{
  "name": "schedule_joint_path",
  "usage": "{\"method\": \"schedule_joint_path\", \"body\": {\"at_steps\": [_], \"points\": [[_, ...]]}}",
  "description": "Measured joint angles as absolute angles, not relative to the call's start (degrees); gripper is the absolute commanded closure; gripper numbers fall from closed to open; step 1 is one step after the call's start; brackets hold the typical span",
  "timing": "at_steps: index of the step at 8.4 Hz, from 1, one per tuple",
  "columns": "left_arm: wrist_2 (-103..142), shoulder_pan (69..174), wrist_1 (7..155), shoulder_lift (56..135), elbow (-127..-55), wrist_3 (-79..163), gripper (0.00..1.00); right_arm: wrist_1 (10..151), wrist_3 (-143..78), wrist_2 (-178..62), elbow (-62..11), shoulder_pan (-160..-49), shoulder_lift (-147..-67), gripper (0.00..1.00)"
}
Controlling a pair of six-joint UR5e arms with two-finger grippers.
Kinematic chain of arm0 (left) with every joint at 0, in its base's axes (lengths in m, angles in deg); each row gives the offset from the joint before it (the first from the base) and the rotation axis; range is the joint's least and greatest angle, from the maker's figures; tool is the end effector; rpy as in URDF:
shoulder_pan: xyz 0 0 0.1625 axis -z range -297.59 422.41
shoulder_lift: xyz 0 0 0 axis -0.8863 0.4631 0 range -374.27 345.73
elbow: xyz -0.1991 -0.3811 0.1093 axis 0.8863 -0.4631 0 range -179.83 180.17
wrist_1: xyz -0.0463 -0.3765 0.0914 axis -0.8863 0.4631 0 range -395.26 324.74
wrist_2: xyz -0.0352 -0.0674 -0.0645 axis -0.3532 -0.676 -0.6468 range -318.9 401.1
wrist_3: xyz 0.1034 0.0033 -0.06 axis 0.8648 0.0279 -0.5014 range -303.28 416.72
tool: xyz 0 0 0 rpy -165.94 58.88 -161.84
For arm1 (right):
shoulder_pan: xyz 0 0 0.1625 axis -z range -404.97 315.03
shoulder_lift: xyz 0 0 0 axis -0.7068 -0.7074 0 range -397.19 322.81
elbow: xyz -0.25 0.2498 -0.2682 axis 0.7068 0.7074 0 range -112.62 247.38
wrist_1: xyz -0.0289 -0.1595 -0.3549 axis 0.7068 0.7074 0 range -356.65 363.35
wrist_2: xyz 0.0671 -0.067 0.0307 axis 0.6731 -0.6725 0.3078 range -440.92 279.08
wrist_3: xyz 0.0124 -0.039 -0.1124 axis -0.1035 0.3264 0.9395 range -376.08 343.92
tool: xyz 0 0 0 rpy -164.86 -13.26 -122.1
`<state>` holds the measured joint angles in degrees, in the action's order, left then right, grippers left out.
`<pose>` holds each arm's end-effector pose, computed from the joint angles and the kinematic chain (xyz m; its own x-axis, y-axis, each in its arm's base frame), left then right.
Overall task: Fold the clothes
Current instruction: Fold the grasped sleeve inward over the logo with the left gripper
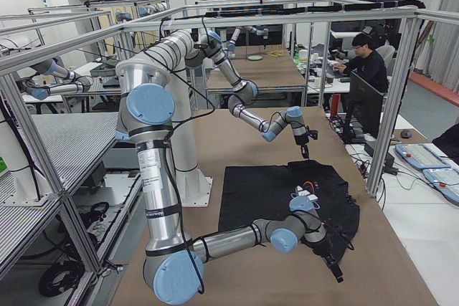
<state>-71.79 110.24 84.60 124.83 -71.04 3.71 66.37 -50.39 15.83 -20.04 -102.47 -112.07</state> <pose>0.4708 -0.6491 0.2362 0.5412 0.2281 -0.8093 0.1634 0.9156 0.3673 -0.2360 -0.5921 0.5393 0.8921 -0.1263 0.4337 -0.1070 0.8737 0.4746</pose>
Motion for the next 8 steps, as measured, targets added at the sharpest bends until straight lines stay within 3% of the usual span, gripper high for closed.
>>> {"method": "schedule_joint_path", "body": {"at_steps": [2, 3, 4, 8], "points": [[-67.72, 106.65, 84.20, 126.73, -69.78, 1.09, 1.00, 66.37, -50.47, 15.78, -19.93, -102.25, -112.08, 0.06], [-65.93, 105.52, 84.18, 127.96, -68.17, 0.40, 0.46, 66.38, -50.79, 15.76, -19.87, -102.16, -112.07, 0.06], [-64.75, 104.90, 84.22, 128.97, -66.59, 0.09, 0.00, 66.41, -51.18, 15.76, -19.84, -101.97, -112.07, 0.06], [-60.18, 104.34, 86.04, 131.23, -66.02, -0.51, 0.00, 66.61, -52.55, 15.99, -19.26, -101.76, -110.67, 0.07]]}}
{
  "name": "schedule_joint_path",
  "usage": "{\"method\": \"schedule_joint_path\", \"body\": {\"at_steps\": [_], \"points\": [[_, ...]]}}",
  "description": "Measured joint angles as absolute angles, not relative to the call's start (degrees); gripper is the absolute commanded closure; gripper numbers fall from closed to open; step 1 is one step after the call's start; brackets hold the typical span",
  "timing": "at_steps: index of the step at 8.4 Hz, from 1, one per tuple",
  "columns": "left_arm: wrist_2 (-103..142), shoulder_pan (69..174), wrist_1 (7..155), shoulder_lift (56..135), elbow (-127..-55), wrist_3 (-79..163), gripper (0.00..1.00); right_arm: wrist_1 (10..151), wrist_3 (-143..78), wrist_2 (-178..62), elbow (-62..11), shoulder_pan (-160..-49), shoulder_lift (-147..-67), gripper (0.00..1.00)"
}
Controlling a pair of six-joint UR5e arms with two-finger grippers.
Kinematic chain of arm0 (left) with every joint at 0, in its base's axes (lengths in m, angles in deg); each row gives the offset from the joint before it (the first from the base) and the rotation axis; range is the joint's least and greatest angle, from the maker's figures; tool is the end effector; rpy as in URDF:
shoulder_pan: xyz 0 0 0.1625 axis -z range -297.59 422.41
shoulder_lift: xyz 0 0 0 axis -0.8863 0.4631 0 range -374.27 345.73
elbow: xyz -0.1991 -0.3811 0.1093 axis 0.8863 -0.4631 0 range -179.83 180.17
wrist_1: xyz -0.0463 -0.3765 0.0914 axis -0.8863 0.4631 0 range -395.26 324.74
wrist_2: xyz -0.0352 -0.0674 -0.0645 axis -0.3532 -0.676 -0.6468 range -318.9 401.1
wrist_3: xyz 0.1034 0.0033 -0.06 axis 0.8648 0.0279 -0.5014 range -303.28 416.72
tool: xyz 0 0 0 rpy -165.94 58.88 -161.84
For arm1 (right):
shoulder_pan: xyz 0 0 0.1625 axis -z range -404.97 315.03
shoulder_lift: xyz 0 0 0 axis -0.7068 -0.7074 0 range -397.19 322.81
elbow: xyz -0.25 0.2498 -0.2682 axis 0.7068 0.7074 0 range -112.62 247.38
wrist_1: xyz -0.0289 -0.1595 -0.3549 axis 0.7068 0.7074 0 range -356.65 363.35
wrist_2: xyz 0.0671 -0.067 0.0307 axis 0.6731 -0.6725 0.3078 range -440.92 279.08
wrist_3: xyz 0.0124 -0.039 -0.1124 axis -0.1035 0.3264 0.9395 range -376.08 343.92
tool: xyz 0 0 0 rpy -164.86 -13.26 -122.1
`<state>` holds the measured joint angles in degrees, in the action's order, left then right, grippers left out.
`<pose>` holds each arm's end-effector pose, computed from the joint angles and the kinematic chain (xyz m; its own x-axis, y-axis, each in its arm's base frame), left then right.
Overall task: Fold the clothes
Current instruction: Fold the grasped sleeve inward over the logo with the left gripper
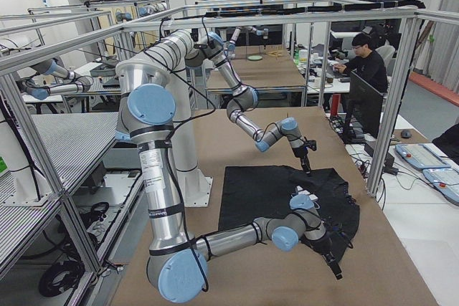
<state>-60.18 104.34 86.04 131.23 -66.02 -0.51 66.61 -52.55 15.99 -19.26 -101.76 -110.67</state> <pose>0.5421 -0.6347 0.1856 0.5686 0.2027 -0.7972 0.2590 0.8757 0.4074 -0.2489 -0.5970 0.5314 0.8836 -0.1078 0.4557 -0.1306 0.8777 0.4610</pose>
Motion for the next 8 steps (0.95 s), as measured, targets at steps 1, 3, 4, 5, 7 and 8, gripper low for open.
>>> {"method": "schedule_joint_path", "body": {"at_steps": [1, 3, 4, 5, 7, 8], "points": [[-59.77, 104.29, 86.23, 131.67, -66.20, -0.64, 0.00, 66.65, -54.02, 17.17, -17.72, -101.74, -108.80, 0.07], [-59.46, 104.26, 86.17, 131.90, -66.32, -0.67, 0.00, 65.56, -60.70, 19.04, -12.57, -101.66, -103.97, 0.08], [-59.40, 104.25, 86.06, 131.90, -66.35, -0.63, 0.00, 62.32, -64.78, 19.47, -9.64, -101.66, -102.55, 0.09], [-59.37, 104.25, 85.99, 131.90, -66.36, -0.61, 0.00, 56.85, -68.68, 19.75, -6.10, -101.61, -101.89, 0.09], [-59.35, 104.25, 85.95, 131.90, -66.28, -0.58, 0.00, 48.96, -74.02, 20.17, -1.97, -101.25, -101.52, 0.13], [-59.27, 104.25, 85.94, 131.86, -66.16, -0.50, 0.00, 46.46, -75.37, 20.17, -1.12, -100.76, -101.62, 0.25]]}}
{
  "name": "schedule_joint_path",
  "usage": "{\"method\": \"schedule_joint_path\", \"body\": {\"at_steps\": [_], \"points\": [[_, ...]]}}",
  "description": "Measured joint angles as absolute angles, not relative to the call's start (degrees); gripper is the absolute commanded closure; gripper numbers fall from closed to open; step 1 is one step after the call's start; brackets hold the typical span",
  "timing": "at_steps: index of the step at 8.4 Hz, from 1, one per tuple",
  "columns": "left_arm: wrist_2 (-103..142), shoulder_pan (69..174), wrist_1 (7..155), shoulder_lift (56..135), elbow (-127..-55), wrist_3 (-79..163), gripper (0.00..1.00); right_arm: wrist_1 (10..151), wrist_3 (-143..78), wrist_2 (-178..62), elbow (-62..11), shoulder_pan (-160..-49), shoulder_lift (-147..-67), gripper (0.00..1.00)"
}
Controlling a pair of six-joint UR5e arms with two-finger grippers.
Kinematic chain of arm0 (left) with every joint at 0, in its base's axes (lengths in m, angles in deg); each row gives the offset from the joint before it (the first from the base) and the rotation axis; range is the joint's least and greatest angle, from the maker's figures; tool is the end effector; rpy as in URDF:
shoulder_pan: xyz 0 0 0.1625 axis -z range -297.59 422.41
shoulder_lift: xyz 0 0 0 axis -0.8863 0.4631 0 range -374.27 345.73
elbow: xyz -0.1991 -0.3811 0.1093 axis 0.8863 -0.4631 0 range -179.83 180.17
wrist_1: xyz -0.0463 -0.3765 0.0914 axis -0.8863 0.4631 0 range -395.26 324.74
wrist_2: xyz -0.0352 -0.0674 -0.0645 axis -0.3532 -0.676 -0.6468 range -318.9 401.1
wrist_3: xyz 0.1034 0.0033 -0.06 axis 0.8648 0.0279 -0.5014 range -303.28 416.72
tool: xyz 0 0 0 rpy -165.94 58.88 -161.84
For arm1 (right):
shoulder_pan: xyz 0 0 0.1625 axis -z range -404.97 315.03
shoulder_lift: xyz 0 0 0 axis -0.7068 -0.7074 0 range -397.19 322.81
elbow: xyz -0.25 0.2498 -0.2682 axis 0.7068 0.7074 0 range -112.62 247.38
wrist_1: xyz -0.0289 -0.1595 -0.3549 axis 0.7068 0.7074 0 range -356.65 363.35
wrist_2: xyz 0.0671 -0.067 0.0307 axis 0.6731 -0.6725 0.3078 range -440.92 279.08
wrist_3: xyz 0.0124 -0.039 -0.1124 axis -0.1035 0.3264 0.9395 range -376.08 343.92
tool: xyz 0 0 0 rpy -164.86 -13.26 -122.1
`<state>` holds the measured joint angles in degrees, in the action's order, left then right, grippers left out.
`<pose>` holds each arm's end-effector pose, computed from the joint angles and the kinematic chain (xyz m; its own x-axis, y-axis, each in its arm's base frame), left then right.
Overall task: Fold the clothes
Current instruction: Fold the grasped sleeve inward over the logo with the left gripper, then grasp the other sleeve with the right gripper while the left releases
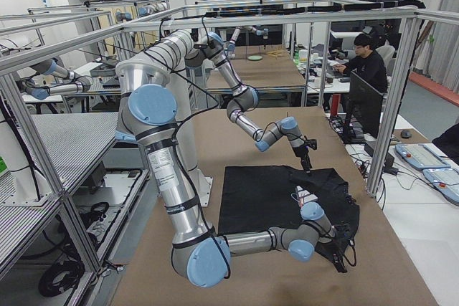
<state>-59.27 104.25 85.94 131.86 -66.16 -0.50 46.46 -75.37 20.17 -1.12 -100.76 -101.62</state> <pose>0.5419 -0.6353 0.1758 0.5681 0.2062 -0.7967 0.2716 0.8669 0.4180 -0.3088 -0.6501 0.5331 0.6759 0.1028 0.7298 -0.4446 0.8466 0.2925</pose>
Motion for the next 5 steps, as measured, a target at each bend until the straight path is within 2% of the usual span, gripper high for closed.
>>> {"method": "schedule_joint_path", "body": {"at_steps": [3, 4, 5], "points": [[-59.07, 104.28, 86.01, 131.64, -65.98, -0.06, 0.00, 42.51, -79.36, 19.35, -0.28, -98.86, -101.80, 0.37], [-59.03, 104.32, 86.07, 131.55, -65.96, 0.20, 0.00, 41.88, -79.96, 19.12, -0.19, -98.48, -101.85, 0.48], [-58.98, 104.37, 86.13, 131.50, -65.93, 0.36, 0.00, 41.55, -80.24, 18.98, -0.16, -98.24, -102.03, 0.66]]}}
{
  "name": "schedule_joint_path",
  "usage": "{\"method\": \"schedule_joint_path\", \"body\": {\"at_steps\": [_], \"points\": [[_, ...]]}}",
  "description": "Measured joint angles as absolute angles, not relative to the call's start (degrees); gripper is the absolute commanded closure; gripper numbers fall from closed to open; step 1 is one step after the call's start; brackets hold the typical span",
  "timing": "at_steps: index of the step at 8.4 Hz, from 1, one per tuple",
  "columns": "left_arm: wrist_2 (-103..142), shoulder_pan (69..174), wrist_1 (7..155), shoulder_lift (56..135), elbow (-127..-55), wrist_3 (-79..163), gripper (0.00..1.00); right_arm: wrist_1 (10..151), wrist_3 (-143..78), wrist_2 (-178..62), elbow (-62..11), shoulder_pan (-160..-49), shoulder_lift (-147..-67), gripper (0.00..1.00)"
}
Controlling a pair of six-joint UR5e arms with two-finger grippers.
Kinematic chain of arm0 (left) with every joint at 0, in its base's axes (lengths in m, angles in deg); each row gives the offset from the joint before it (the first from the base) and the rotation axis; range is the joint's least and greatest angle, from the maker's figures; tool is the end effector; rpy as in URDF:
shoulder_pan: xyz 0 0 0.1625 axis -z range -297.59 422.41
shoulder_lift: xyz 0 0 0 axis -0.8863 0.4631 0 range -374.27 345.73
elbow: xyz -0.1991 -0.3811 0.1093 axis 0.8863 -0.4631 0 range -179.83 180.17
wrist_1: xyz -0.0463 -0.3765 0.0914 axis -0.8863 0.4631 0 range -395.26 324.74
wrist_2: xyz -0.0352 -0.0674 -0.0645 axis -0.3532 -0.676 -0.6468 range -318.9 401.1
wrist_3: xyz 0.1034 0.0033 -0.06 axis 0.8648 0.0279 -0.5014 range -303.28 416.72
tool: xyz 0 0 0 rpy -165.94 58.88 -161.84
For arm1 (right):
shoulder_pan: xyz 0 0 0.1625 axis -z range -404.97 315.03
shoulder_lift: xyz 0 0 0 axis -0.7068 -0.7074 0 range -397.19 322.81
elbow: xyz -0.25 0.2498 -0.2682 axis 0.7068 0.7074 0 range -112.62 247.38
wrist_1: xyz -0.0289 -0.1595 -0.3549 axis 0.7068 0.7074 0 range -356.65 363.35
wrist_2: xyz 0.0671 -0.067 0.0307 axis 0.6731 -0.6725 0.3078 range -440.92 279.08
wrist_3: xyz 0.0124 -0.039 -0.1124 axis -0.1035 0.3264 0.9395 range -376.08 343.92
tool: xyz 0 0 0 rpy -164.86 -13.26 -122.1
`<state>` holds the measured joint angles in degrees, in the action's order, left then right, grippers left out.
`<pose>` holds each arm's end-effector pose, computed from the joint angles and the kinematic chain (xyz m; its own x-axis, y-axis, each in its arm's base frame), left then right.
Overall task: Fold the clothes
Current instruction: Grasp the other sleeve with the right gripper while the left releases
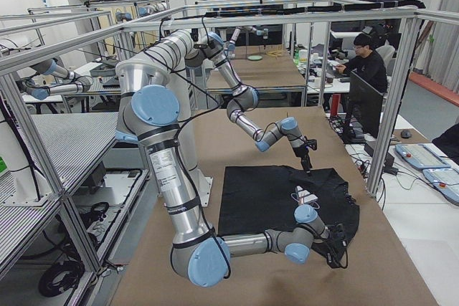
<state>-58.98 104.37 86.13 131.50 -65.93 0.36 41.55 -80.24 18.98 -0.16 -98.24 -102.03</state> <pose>0.5408 -0.6374 0.1824 0.5788 0.2130 -0.7871 0.2659 0.8633 0.4291 -0.3337 -0.6353 0.5340 0.6201 0.1130 0.7764 -0.4838 0.8341 0.2650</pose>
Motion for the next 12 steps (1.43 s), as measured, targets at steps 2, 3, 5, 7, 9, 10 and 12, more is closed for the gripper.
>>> {"method": "schedule_joint_path", "body": {"at_steps": [2, 3, 5, 7, 9, 10, 12], "points": [[-58.89, 104.41, 86.09, 131.46, -65.82, 0.46, 0.00, 41.35, -80.61, 18.31, -0.13, -97.98, -102.45, 1.00], [-58.89, 104.43, 86.06, 131.42, -65.79, 0.51, 0.00, 41.29, -81.19, 18.06, -0.16, -97.93, -102.57, 1.00], [-58.91, 104.55, 86.25, 131.38, -65.81, 0.55, 0.00, 41.18, -83.08, 17.90, -0.46, -97.89, -102.57, 1.00], [-58.94, 104.78, 86.37, 131.32, -65.89, 0.59, 0.00, 41.20, -85.32, 17.87, -1.14, -97.89, -102.27, 1.00], [-59.33, 105.36, 86.18, 131.23, -66.19, 0.69, 0.00, 41.43, -86.02, 17.90, -3.17, -97.88, -102.09, 1.00], [-59.81, 105.90, 86.05, 131.05, -66.29, 1.03, 0.00, 41.76, -86.53, 17.93, -4.56, -97.88, -101.71, 1.00], [-63.25, 108.36, 86.35, 128.74, -67.16, 3.35, 0.00, 44.21, -89.51, 17.95, -5.96, -97.82, -98.32, 1.00]]}}
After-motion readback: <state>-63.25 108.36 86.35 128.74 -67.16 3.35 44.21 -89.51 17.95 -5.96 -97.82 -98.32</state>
